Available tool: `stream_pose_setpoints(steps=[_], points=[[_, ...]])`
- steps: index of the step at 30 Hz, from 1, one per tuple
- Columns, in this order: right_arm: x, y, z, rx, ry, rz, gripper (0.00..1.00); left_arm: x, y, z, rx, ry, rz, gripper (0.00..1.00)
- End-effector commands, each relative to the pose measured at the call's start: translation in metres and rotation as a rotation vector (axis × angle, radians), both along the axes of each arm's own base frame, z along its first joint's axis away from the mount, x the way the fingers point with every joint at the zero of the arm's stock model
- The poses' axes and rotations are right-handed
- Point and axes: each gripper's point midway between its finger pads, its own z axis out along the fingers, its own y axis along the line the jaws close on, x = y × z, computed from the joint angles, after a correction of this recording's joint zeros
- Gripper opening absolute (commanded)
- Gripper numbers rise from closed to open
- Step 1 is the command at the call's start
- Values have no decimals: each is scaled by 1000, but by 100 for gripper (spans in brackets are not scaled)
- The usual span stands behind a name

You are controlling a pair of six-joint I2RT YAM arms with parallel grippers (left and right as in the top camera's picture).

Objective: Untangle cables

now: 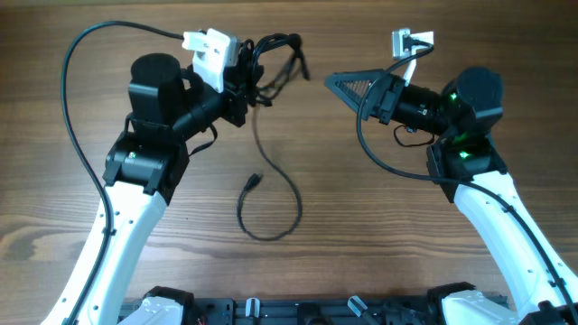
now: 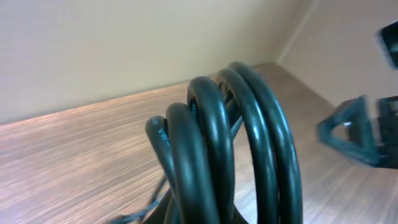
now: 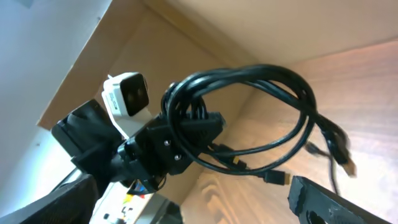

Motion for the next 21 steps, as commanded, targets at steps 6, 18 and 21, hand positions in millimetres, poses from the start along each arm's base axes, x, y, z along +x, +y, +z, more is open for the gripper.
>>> stream_pose_setpoints(steps=[6, 18, 21], points=[[-14, 14, 3, -68, -185, 69, 100, -4, -14, 4, 32, -37, -23, 4], [-48, 46, -15, -180, -432, 231, 100, -20, -48, 12, 20, -70, -113, 4], [-48, 46, -15, -181, -436, 232, 100, -19, -48, 14, 16, -79, -112, 4]])
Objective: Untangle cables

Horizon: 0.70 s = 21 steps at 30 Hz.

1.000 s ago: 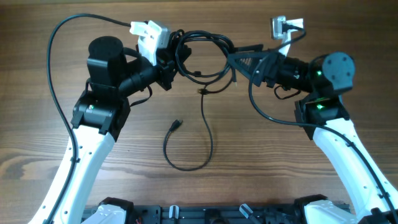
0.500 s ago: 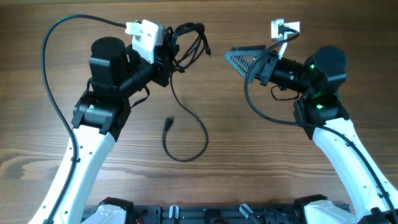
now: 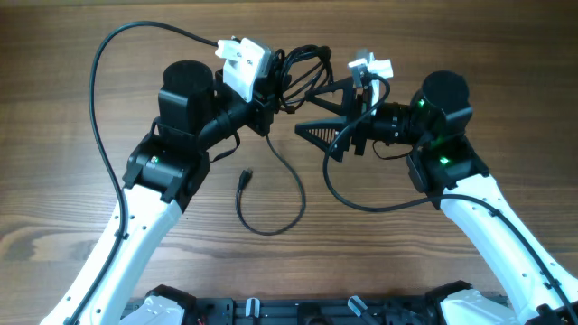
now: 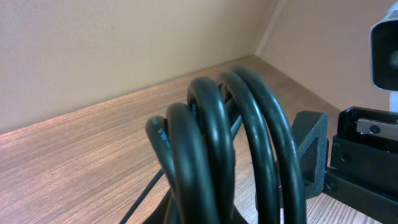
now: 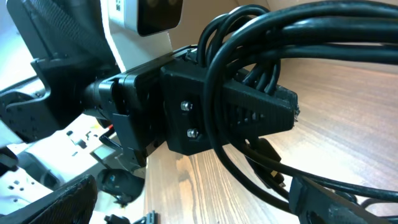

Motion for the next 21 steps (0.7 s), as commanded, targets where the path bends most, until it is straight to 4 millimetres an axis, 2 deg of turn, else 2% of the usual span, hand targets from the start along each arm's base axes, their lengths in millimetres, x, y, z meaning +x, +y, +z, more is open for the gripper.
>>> stream_pose_setpoints(steps=[1, 6, 13, 21], points=[[-6, 2, 3, -7, -73, 34, 100, 1, -2, 11, -11, -41, -7, 4], [-10, 7, 0, -33, -175, 55, 100, -10, -17, 19, -76, -21, -74, 4], [-10, 7, 0, -54, -297, 56, 100, -19, -30, 18, -106, 22, -102, 4], [-17, 9, -6, -65, -279, 93, 99, -18, -30, 20, -119, 23, -90, 4]])
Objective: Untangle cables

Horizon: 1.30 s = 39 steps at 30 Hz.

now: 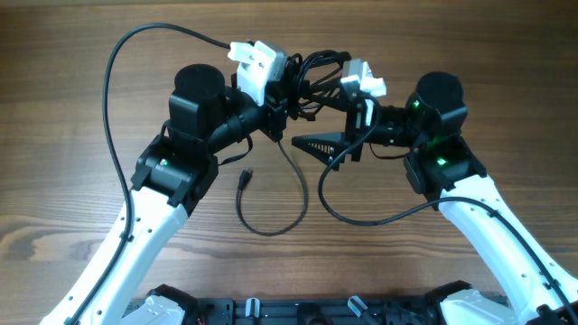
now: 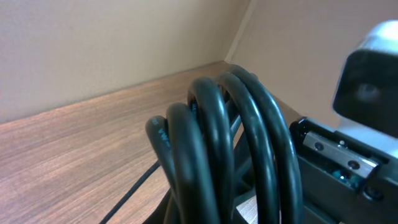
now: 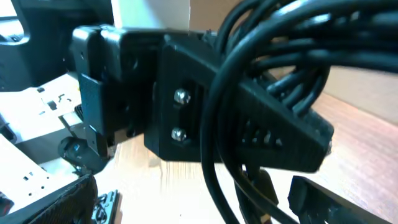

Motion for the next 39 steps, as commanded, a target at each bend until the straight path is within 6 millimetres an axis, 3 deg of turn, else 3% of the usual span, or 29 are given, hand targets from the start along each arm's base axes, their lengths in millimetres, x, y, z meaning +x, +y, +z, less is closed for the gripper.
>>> stream_pose_setpoints(steps=[1, 10, 20, 30, 33, 39], points=[[-15, 4, 1, 0, -22, 85, 99, -1, -3, 11, -31, -19, -8, 4], [-37, 16, 3, 9, -19, 185, 91, 6, 2, 13, -29, -28, 42, 4], [-66, 13, 9, 37, -35, 355, 79, 16, 14, 6, 1, -19, 129, 4], [-91, 6, 27, 78, -174, 513, 64, 19, 19, 2, 19, -8, 163, 4], [-92, 6, 28, 79, -183, 516, 55, 25, 28, -3, 45, -1, 226, 4], [-91, 6, 38, 89, -205, 503, 50, 20, 34, -28, 190, 0, 204, 4]])
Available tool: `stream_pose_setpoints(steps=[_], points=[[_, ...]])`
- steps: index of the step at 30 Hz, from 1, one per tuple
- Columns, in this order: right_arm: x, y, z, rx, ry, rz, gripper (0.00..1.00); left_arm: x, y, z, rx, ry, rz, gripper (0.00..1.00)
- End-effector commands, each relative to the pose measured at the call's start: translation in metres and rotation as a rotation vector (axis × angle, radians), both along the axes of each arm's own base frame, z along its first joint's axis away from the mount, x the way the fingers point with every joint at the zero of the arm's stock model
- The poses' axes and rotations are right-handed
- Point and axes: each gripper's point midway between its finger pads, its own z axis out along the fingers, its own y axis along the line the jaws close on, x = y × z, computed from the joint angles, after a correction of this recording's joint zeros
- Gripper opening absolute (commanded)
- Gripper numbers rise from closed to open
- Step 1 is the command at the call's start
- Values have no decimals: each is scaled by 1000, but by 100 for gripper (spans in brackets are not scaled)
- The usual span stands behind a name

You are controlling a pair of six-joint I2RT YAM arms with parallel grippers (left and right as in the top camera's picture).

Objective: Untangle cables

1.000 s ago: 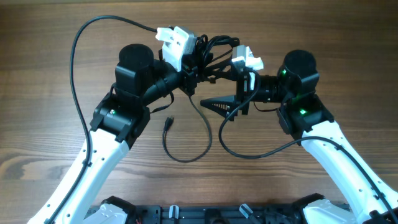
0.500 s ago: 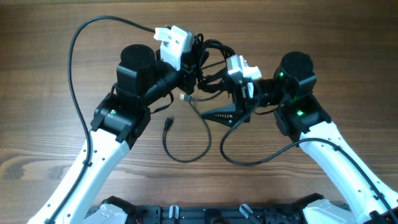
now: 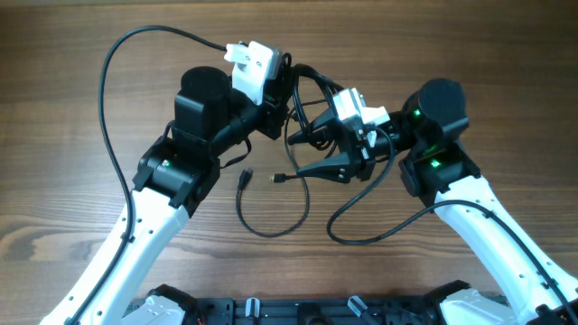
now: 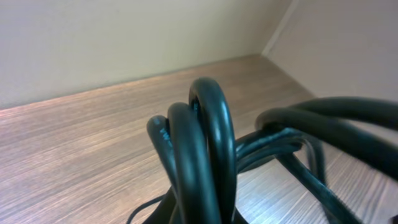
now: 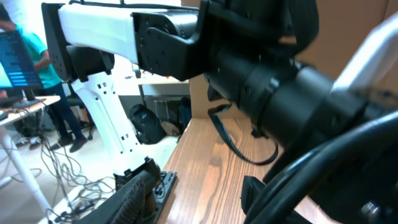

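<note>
A tangle of black cables [image 3: 305,106] hangs above the wooden table [image 3: 506,54] at the back middle. My left gripper [image 3: 280,101] is shut on it; in the left wrist view two or three loops [image 4: 199,143] stand upright in the jaws while other strands [image 4: 311,121] stretch off to the right. My right gripper [image 3: 325,149] is open, its fingers [image 5: 134,193] wide apart, with thick strands [image 5: 323,165] crossing at its right finger. A single cable trails down into a loop [image 3: 271,217] on the table, with two plugs [image 3: 245,179] lying near it.
The left arm's own lead [image 3: 108,90] arches over the table's back left. The right arm's lead [image 3: 361,226] hangs in a loop below its wrist. In the right wrist view the left arm [image 5: 93,37] fills the background, with floor clutter beyond the table edge.
My right gripper has come nearer the front and left, under the bundle. Some loops that stood in the left gripper now stretch away to the right. A second plug lies on the table.
The left gripper held the coiled bundle at the back left, with the right gripper open and far off. Both arms then stood closer at the middle, the open right fingers reaching the bundle. Now strands are drawn out of the coil between the two grippers.
</note>
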Motion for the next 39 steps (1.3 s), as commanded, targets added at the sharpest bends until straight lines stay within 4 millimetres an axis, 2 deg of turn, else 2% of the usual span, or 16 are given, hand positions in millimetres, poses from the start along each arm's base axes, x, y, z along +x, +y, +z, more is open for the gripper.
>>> stream_pose_setpoints(steps=[1, 6, 8, 13, 18, 20, 22, 24, 27, 30, 33, 34, 37, 39], points=[[-18, -3, 13, 8, -22, 88, 50, 4, 16, -12, 130, -29, 39, 4], [-2, -3, 38, 69, 0, -29, 47, -2, 21, -27, 179, 23, 36, 4], [11, -7, 48, 103, 47, -104, 37, -2, 24, -33, 193, 45, 53, 4], [35, -15, 56, 141, 130, -217, 25, 5, 41, -37, 160, 110, 188, 4], [67, -31, 60, 180, 251, -356, 20, 16, 64, -37, 14, 212, 336, 4], [88, -40, 53, 182, 350, -441, 18, 20, 76, -37, -52, 254, 399, 4], [103, -46, 44, 174, 422, -509, 16, 21, 79, -35, -80, 263, 397, 4], [121, -53, 26, 148, 532, -597, 15, 21, 77, -31, -94, 257, 369, 4], [136, -60, 0, 101, 653, -696, 12, 22, 76, -25, -103, 238, 364, 4], [139, -62, -15, 60, 691, -730, 10, 22, 73, -20, -101, 209, 342, 4], [136, -60, -18, 40, 678, -712, 14, 15, 56, -15, -35, 140, 184, 4], [134, -58, -18, 34, 663, -700, 16, 9, 48, -14, -1, 104, 102, 4], [132, -57, -18, 30, 659, -688, 24, 3, 40, -13, 65, 38, 2, 4], [131, -57, -18, 29, 665, -681, 36, 2, 39, -13, 101, 4, -24, 4]])
